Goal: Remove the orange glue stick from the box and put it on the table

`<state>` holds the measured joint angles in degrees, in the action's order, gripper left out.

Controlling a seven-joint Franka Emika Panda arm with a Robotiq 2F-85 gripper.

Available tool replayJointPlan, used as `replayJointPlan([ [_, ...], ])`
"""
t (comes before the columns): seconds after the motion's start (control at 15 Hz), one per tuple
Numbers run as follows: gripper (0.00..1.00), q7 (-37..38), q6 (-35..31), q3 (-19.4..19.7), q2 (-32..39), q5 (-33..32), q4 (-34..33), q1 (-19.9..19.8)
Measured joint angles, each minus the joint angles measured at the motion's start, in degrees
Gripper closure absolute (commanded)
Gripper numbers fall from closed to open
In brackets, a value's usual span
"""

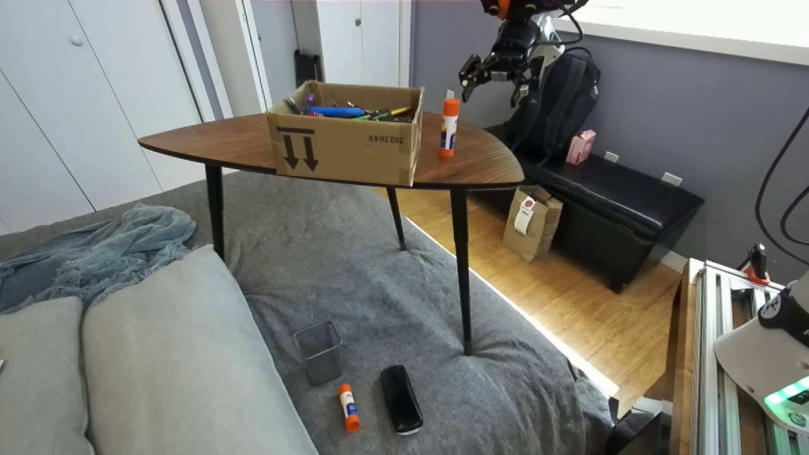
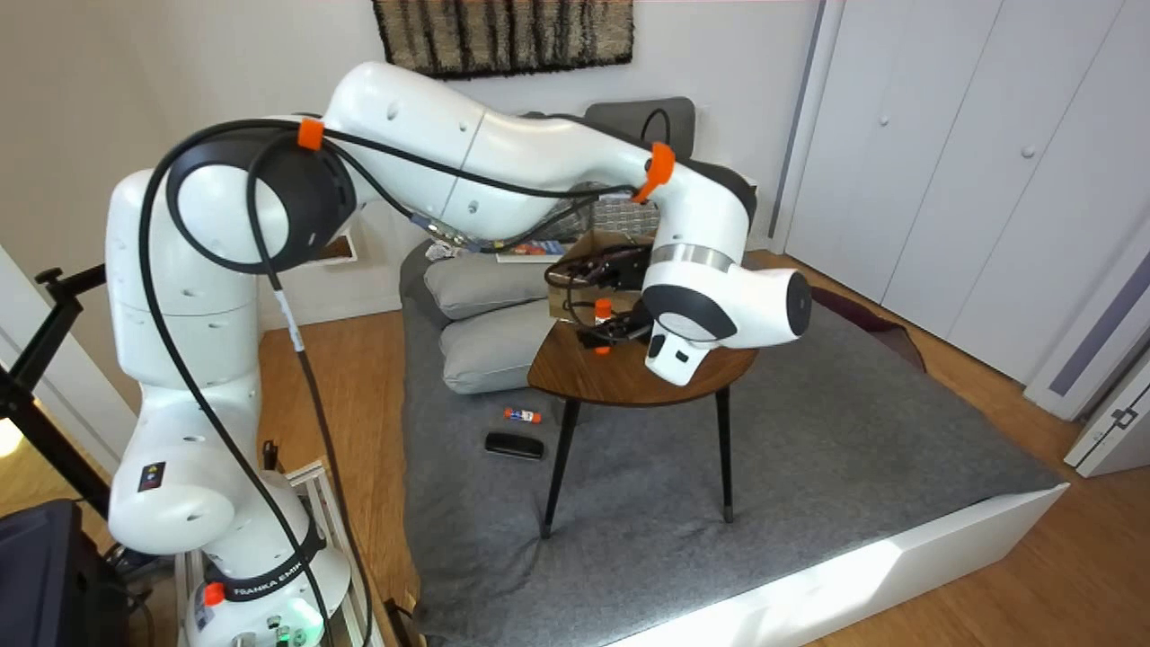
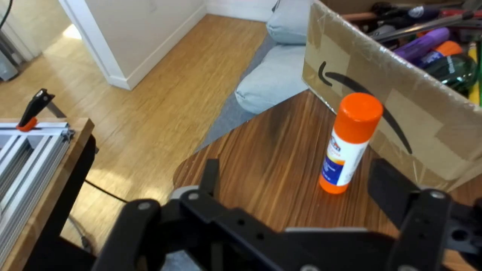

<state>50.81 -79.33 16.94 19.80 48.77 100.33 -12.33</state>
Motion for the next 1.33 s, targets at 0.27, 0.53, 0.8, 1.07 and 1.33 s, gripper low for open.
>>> replayJointPlan([
  [0.27, 0.0, 3.81, -2.03, -0.09, -5.7, -10.3, -0.72, 1.17],
  [0.53, 0.0, 7.3, -1.89, -2.59, -13.24, -20.24, -2.43, 4.02],
  [0.8, 0.0, 11.0, -0.7, -8.17, -20.49, -30.18, -3.22, 8.02],
  [1.07, 0.0, 12.24, 3.35, -14.01, -25.62, -40.94, -3.13, 10.71],
  [1.33, 0.0, 12.24, 5.74, -17.09, -30.64, -46.7, -1.0, 11.68],
])
